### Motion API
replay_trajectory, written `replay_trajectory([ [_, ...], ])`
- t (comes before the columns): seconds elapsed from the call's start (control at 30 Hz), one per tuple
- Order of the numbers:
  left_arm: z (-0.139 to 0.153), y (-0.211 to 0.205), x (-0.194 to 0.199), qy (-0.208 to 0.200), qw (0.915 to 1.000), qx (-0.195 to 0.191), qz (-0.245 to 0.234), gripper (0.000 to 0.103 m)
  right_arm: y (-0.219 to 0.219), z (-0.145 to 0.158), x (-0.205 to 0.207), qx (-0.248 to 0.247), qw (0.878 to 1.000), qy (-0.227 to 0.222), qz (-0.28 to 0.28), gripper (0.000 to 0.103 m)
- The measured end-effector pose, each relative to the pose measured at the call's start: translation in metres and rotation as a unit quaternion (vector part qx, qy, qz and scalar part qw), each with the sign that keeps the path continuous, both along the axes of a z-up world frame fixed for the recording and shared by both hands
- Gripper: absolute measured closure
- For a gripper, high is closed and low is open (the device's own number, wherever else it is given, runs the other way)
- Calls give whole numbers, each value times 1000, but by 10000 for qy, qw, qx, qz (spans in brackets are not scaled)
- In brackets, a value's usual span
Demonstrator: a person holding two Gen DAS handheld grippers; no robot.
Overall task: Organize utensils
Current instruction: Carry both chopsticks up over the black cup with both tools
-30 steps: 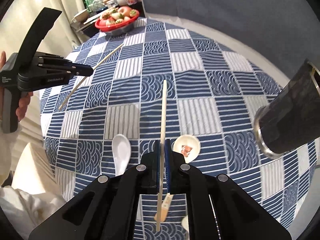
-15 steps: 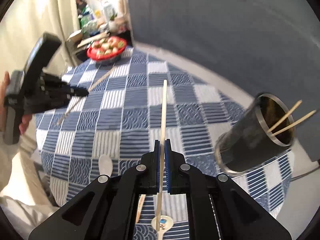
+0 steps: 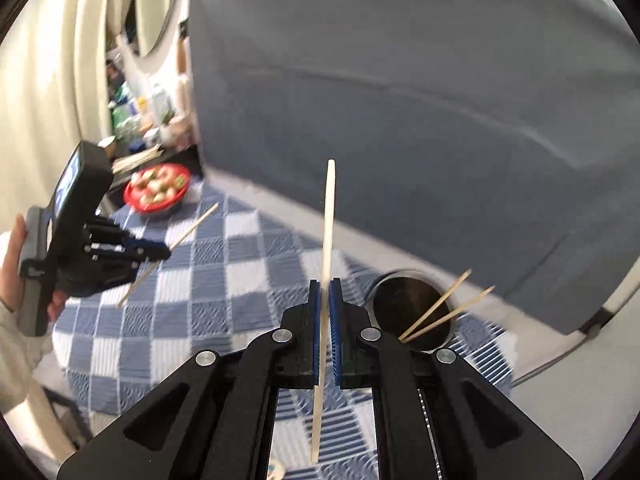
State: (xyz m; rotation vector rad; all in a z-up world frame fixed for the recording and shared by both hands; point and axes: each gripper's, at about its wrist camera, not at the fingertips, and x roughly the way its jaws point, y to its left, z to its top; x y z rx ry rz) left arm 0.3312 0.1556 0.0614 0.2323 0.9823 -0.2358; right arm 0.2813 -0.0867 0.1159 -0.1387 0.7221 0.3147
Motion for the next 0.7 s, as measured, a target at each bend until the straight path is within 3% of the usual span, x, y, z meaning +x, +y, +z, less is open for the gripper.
replay_trajectory([
  [0.23,29,-31,22,-222,9989,-392,-129,98,-41,20,18,298,9986,-278,-340,99],
  [0.5,48,-82,38,-294,9979,-495,-284,98,-89,32,32,1040,9921,-667,-201,98],
  [0.7,59,-112,50,-306,9943,-947,-376,98,-117,28,44,1630,9813,-1018,-102,98],
])
